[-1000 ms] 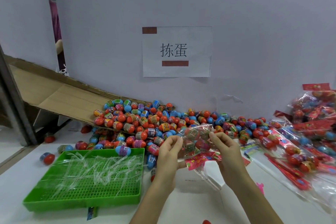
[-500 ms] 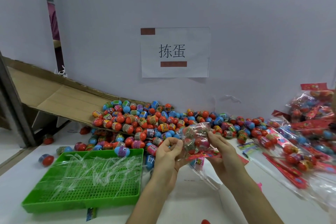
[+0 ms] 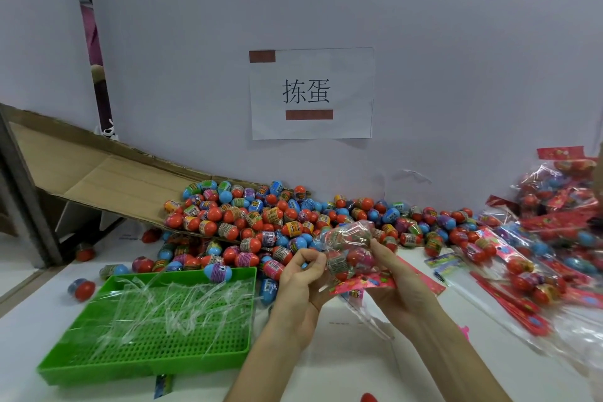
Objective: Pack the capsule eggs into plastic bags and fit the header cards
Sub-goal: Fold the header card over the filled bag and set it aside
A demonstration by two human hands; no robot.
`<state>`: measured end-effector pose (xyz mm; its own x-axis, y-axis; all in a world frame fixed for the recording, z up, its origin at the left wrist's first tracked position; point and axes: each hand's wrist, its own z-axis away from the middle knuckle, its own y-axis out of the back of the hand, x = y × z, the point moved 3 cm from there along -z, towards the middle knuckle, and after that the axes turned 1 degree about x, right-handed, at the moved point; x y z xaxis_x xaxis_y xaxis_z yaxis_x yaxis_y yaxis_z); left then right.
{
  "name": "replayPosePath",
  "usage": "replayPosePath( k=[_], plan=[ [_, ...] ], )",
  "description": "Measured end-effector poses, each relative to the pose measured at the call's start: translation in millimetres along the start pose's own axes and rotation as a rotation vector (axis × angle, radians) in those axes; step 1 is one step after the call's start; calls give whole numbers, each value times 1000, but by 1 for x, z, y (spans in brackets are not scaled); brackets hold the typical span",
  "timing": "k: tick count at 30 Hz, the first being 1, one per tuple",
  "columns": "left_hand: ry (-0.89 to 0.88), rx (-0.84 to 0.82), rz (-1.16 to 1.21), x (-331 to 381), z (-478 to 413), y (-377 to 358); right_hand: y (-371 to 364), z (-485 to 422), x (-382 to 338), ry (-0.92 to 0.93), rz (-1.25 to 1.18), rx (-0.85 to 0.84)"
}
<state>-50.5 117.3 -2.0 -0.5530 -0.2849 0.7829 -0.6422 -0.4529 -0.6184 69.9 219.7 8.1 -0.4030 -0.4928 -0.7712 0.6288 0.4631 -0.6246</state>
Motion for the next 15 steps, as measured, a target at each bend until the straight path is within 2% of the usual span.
replayPosePath(
  k=[6, 12, 15],
  plan=[
    [27, 30, 39, -1, 0, 2, 7, -3, 1, 30, 13, -4],
    [-130, 111, -115, -1, 1, 2, 6, -3, -1, 99, 229, 114],
    [-211, 139, -235, 1, 3, 1, 1, -2, 0, 145, 461, 126]
  ],
)
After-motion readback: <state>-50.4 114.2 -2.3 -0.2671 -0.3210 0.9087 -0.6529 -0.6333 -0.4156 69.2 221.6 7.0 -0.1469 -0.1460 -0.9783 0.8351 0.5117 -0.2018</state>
